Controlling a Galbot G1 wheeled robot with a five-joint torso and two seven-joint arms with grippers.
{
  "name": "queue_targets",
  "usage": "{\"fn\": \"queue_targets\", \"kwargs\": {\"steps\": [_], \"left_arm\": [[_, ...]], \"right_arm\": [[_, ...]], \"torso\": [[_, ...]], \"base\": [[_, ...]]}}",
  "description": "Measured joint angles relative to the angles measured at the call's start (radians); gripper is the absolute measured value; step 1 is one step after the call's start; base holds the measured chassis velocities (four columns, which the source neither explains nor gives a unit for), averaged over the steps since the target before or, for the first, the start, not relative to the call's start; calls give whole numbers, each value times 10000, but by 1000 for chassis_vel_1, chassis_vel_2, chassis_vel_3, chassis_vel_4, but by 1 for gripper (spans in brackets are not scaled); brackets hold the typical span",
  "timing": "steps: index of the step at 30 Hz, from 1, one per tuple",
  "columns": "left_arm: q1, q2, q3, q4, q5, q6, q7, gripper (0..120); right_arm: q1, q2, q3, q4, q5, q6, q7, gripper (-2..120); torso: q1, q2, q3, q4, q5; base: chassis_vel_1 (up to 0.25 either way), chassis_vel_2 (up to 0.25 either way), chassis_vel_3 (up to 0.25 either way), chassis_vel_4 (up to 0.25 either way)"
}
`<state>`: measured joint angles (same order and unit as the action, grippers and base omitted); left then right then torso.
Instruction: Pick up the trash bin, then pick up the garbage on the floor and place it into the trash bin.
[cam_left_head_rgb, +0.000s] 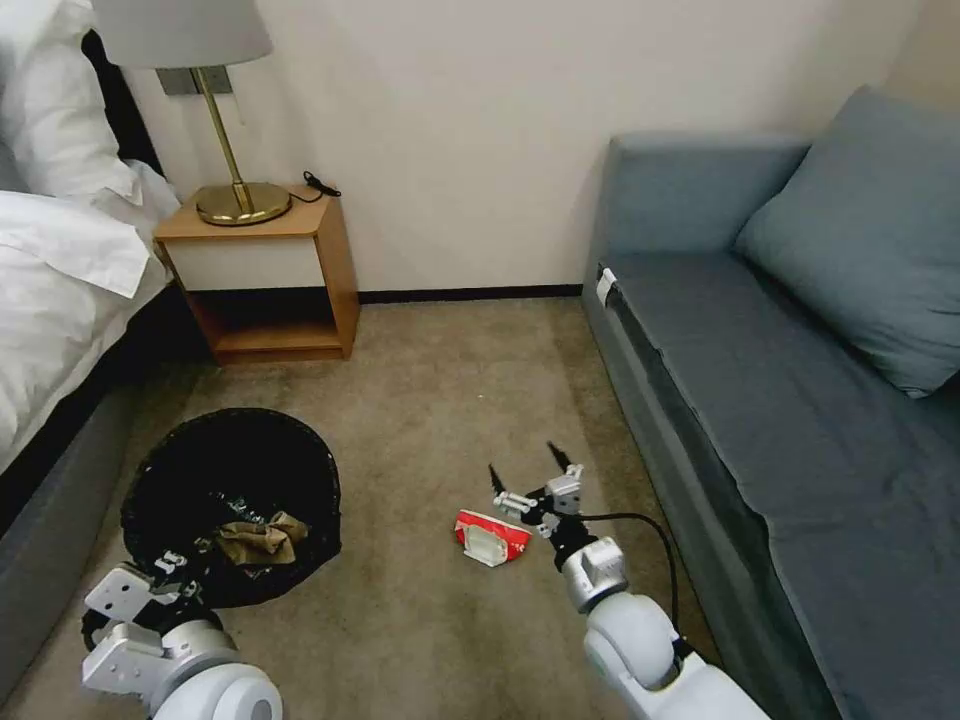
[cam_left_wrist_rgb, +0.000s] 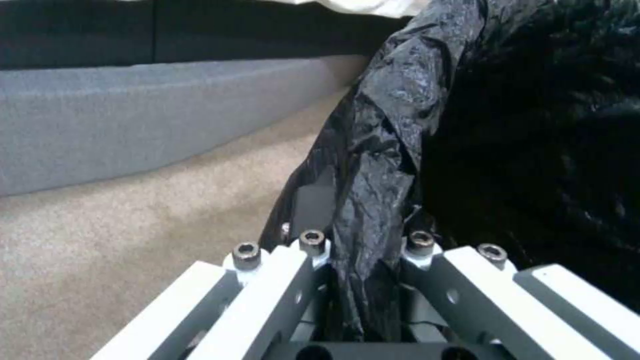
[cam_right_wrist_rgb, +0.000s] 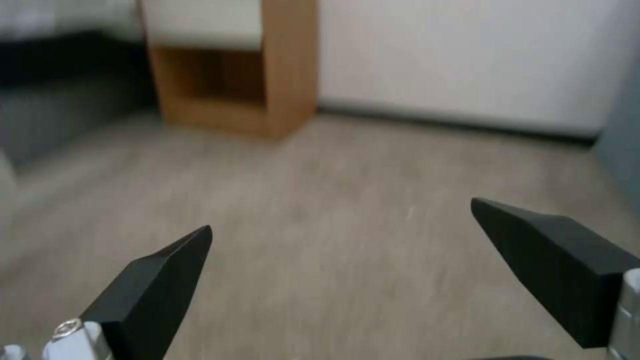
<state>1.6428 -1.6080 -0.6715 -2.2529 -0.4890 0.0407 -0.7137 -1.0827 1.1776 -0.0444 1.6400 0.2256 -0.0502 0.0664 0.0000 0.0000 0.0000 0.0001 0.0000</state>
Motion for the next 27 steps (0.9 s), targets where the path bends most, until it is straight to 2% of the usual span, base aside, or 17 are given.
{"fn": "queue_targets", "kwargs": {"steps": [3, 5, 7, 9, 11, 13, 16, 17, 18, 27], "left_arm": [[18, 0, 4, -15, 23, -3, 0, 0], [22, 0, 2, -16, 27, -4, 0, 0], [44, 0, -30, -21, 33, -7, 0, 0], [49, 0, -45, -23, 34, -8, 0, 0], [60, 0, -90, -48, 36, -16, 0, 0], [62, 0, -106, -52, 36, -20, -1, 0], [62, 0, -115, -52, 36, -23, -3, 0], [45, 0, -123, -52, 36, -24, -5, 0], [29, 0, -127, -47, 36, -26, -5, 0], [47, 0, -204, 14, 36, -39, -13, 0]], "right_arm": [[704, 42, -367, -949, 572, -1421, -552, 100], [806, 50, -416, -1093, 637, -1658, -678, 100], [1202, 108, -581, -1792, 612, -2494, -1545, 100], [1328, 133, -614, -2045, 492, -2679, -1908, 100], [1702, 277, -619, -2954, 96, -3115, -3115, 100], [1823, 353, -544, -3426, -70, -3298, -3879, 100], [1901, 391, -493, -3747, -357, -3113, -4388, 100], [2049, 487, -484, -4236, -647, -2499, -4800, 100], [2166, 602, -483, -4515, -730, -2246, -4905, 100], [2867, 1530, -550, -6260, -1236, -1470, -4956, 100]], "torso": [[0, 0, 0, 1, 2], [0, 0, 0, 1, 1], [0, 0, 1, 1, 0], [0, -1, 1, 0, 1], [0, 0, 1, 0, 0], [0, 0, 1, 0, 1], [0, 0, 1, -1, 0], [0, 0, 1, -3, 0], [0, 0, 1, -3, 0], [0, 0, 1, 0, 0]], "base": [[0, 0, 0, 0], [0, 0, 0, 0], [0, 0, 0, 0], [0, 0, 0, 0], [0, 0, 0, 0], [0, 0, 0, 0], [0, 0, 0, 0], [0, 0, 0, 0], [0, 0, 0, 0], [0, 0, 0, 0]]}}
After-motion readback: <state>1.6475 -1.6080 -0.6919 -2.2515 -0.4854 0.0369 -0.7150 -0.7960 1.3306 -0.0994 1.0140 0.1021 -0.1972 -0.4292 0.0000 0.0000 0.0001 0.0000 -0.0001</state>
